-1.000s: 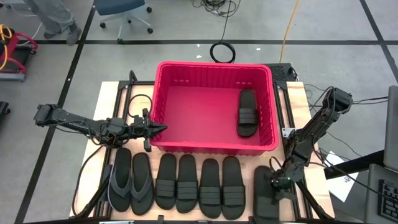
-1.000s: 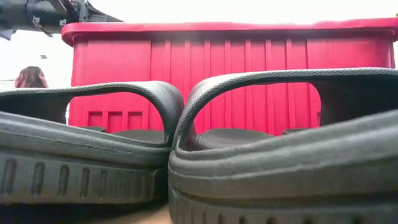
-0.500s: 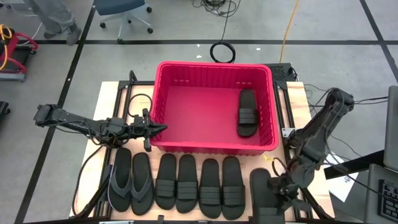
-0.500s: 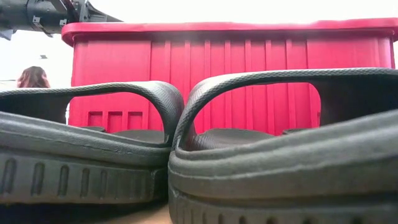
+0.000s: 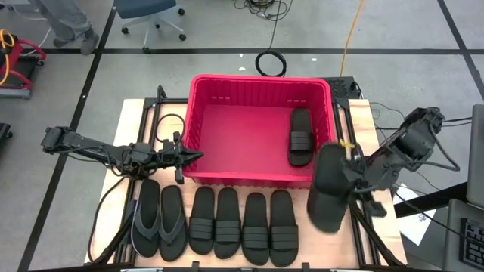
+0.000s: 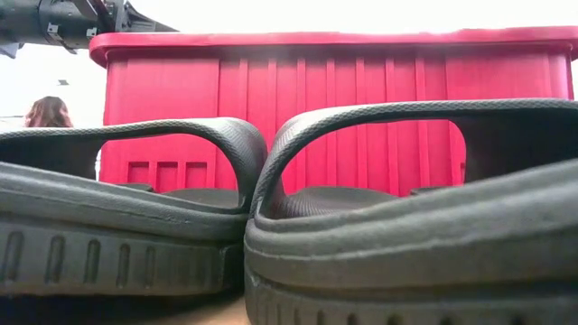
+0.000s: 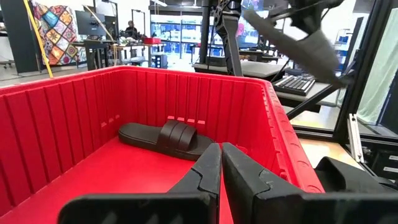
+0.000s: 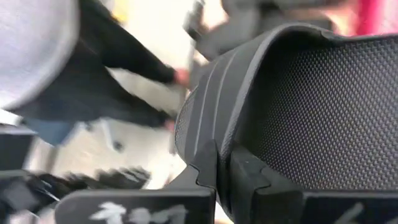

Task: Pick and place slides into bin
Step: Put the black slide into the red bin

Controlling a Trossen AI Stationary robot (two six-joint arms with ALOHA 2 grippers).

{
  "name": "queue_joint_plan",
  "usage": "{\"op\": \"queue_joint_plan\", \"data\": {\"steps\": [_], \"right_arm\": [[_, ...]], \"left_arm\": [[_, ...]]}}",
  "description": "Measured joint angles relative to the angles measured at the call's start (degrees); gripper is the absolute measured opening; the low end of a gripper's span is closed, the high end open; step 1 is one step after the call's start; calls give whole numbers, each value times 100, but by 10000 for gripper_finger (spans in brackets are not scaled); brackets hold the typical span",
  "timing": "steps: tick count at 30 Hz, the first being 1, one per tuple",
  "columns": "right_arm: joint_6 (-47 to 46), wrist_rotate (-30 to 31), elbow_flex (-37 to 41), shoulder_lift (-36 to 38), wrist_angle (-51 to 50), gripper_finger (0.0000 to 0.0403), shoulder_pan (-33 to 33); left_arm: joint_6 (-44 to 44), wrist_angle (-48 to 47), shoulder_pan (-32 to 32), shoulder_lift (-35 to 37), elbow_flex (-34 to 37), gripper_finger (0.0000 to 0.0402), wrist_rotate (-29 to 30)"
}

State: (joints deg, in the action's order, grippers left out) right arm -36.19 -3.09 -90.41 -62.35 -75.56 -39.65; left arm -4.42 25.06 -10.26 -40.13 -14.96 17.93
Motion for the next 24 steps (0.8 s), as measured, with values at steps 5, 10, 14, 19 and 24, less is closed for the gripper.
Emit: {"op": "queue_joint_plan", "data": {"steps": [5, 10, 14, 19, 24], "right_arm": [[667, 437, -242, 78, -1198, 5, 441], [1768, 830, -267, 428, -1348, 5, 1087], [2693, 1416, -267, 726, -1228, 5, 1832], [3420, 1826, -269, 1053, -904, 5, 2849], [4002, 1482, -271, 1065, -538, 5, 3692]], "left_arm": [[-22, 2, 0, 1, 0, 21, 1], [-25, 2, 0, 1, 0, 21, 1], [-29, 2, 0, 1, 0, 21, 1], [-86, 2, 2, 1, 0, 21, 1], [-154, 2, 2, 1, 0, 21, 9]]}}
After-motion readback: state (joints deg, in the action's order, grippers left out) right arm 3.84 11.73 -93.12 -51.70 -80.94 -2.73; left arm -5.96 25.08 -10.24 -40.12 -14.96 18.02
